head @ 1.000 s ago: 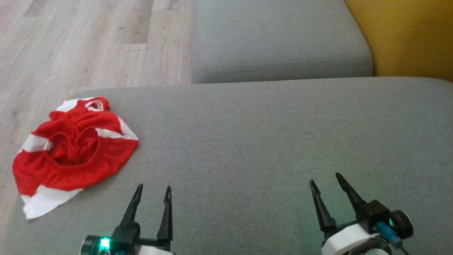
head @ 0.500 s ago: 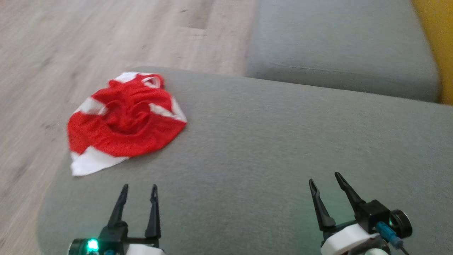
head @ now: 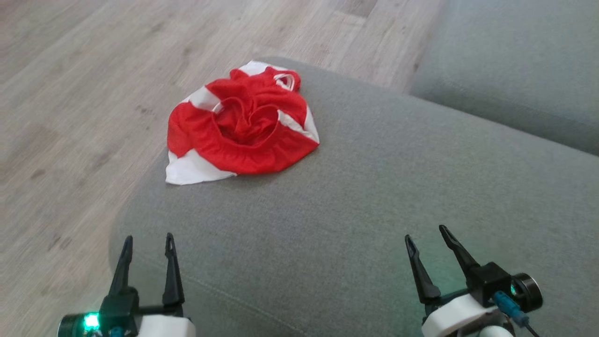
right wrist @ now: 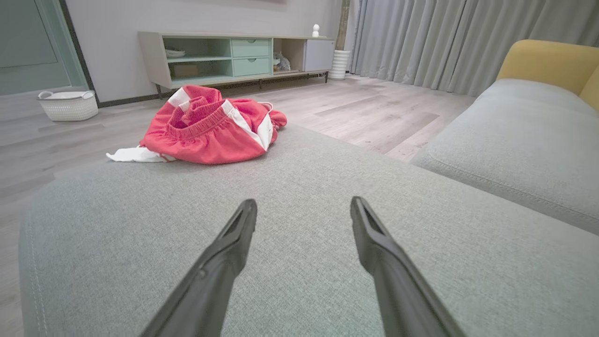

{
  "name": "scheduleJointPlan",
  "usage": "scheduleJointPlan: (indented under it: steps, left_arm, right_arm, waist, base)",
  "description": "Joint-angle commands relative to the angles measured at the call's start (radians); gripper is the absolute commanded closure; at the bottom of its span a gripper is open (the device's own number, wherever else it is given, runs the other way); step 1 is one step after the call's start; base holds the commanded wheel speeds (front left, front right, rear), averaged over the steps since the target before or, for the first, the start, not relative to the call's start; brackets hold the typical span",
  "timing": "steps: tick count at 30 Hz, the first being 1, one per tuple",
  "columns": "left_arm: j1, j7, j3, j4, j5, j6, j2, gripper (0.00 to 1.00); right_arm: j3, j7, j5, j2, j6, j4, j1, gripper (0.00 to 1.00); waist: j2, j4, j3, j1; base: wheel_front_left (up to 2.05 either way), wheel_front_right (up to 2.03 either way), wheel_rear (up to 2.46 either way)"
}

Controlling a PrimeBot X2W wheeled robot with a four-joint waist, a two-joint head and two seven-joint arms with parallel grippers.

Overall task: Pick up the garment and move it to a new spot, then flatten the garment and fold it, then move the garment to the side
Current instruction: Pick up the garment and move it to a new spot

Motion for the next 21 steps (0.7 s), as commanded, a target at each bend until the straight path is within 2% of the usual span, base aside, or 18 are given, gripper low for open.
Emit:
scheduleJointPlan:
  steps: [1, 6, 12, 15, 21]
  left_arm:
    - [-0.046, -0.010, 0.040, -0.044, 0.022, 0.012, 0.006, 0.00]
    - [-0.133, -0.010, 0.041, -0.057, 0.038, 0.001, 0.023, 0.00]
    - [-0.403, -0.010, 0.023, -0.006, 0.043, -0.033, 0.038, 0.00]
    - [-0.562, -0.010, 0.033, 0.115, 0.036, -0.036, 0.046, 0.00]
    - [-0.858, 0.014, 0.073, 0.508, -0.001, -0.043, 0.087, 0.00]
  right_arm:
    - [0.014, -0.012, -0.016, -0.009, 0.008, -0.026, -0.048, 0.00]
    - [-0.038, -0.012, -0.073, -0.010, 0.008, -0.040, -0.048, 0.00]
    - [-0.066, -0.012, -0.117, -0.097, 0.008, -0.078, -0.113, 0.00]
    - [-0.063, -0.012, -0.124, -0.147, 0.008, -0.098, -0.149, 0.00]
    - [-0.058, -0.012, -0.124, -0.220, 0.008, -0.143, -0.212, 0.00]
  waist:
    - [0.0000, 0.022, 0.025, 0.0000]
    - [0.0000, 0.037, 0.102, 0.0000]
    - [0.0000, 0.002, 0.285, 0.0000]
    - [0.0000, -0.025, 0.364, 0.0000]
    - [0.0000, -0.103, 0.482, 0.0000]
  base:
    - [0.00, 0.00, 0.00]
    - [0.00, 0.00, 0.00]
    - [0.00, 0.00, 0.00]
    - [0.00, 0.00, 0.00]
    - [0.00, 0.00, 0.00]
